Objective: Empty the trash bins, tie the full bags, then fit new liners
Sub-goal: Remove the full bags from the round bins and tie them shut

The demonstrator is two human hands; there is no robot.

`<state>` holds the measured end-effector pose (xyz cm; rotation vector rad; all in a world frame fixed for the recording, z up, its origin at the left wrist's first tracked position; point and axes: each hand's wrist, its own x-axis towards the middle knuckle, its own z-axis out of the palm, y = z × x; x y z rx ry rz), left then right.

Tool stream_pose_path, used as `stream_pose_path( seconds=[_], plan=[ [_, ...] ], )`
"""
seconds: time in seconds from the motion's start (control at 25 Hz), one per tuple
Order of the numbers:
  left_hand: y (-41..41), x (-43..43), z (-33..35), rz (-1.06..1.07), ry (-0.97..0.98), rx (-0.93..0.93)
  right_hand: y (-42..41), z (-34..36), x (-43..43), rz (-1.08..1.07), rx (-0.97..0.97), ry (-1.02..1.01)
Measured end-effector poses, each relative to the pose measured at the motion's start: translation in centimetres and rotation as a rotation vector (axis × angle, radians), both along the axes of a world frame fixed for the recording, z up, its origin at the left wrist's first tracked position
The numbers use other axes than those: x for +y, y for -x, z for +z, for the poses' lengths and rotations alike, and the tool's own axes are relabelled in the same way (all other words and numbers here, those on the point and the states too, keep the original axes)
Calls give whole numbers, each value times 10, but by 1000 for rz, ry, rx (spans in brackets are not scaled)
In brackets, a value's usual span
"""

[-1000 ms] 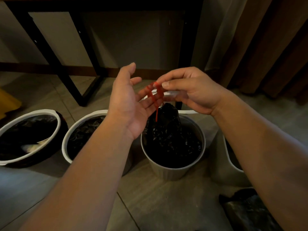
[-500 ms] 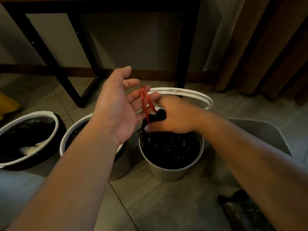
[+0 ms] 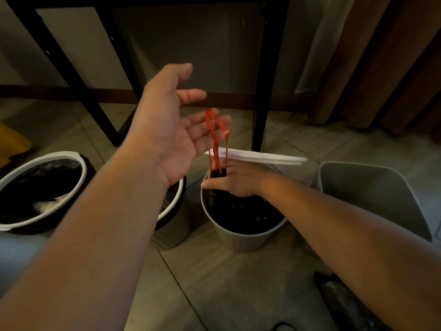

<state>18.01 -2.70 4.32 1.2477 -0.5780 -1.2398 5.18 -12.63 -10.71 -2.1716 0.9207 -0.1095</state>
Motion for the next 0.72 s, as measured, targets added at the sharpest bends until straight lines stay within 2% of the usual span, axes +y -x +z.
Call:
stream_pose_path(
  seconds=[0.28, 0.44, 0.6, 0.72],
  plan=[
    [-2, 7, -3, 10, 20, 46, 11, -19, 1, -63, 14, -8],
    [1, 10, -10, 27, -4, -39, 10, -18, 2, -49, -11, -57],
    [2, 9, -2, 1, 50, -88, 12, -25, 10, -102, -58, 50],
    [0, 8, -8, -28, 43, -189, 12, -25, 13, -88, -44, 48]
  ],
)
